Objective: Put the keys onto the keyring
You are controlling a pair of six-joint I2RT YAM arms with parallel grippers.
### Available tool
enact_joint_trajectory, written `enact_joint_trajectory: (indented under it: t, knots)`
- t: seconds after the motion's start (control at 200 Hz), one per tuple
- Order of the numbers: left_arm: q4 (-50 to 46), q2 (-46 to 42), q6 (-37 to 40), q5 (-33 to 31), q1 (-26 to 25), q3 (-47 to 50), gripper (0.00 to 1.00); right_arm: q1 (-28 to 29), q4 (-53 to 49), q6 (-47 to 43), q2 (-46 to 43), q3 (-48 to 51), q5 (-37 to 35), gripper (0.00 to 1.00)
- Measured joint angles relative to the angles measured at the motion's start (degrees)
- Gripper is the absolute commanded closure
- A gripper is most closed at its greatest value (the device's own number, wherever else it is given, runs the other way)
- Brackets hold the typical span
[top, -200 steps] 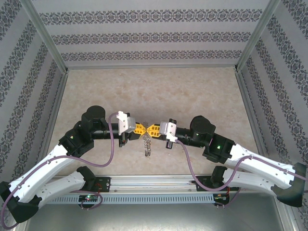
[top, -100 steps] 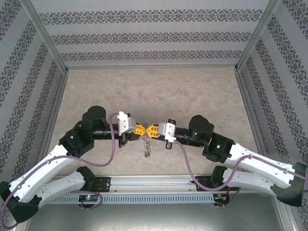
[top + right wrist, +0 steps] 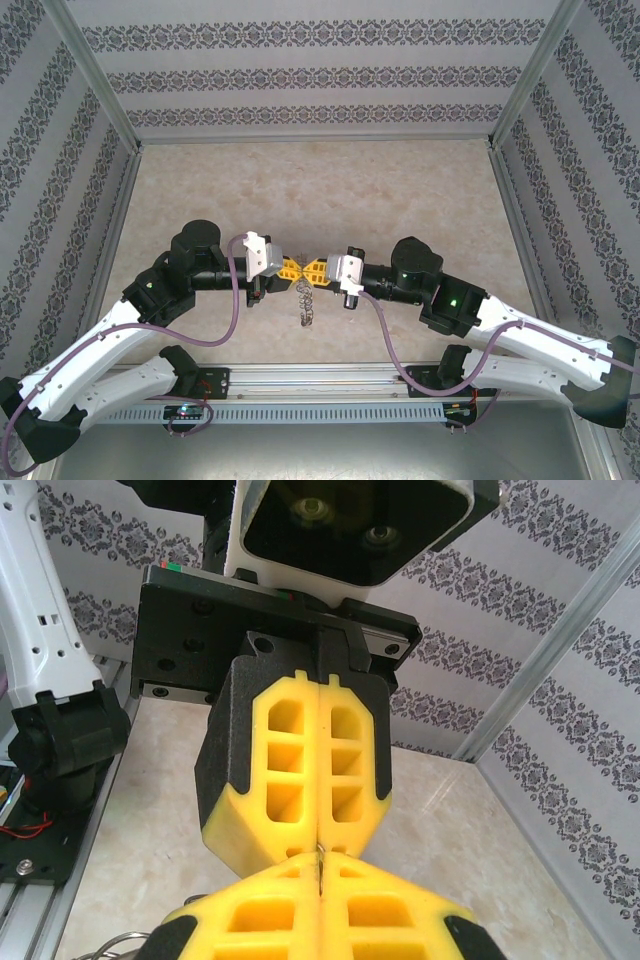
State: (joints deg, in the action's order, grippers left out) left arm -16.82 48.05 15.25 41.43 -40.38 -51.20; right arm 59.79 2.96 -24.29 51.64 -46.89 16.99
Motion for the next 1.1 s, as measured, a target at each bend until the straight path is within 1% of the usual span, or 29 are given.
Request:
enact_joint_trajectory:
  t: [1.099]
  knots:
    - [-0.9, 0.0, 0.0, -0.4, 0.0, 0.0, 1.0, 0.0, -2.1, -1.6, 0.9, -1.2, 0.2, 1.0]
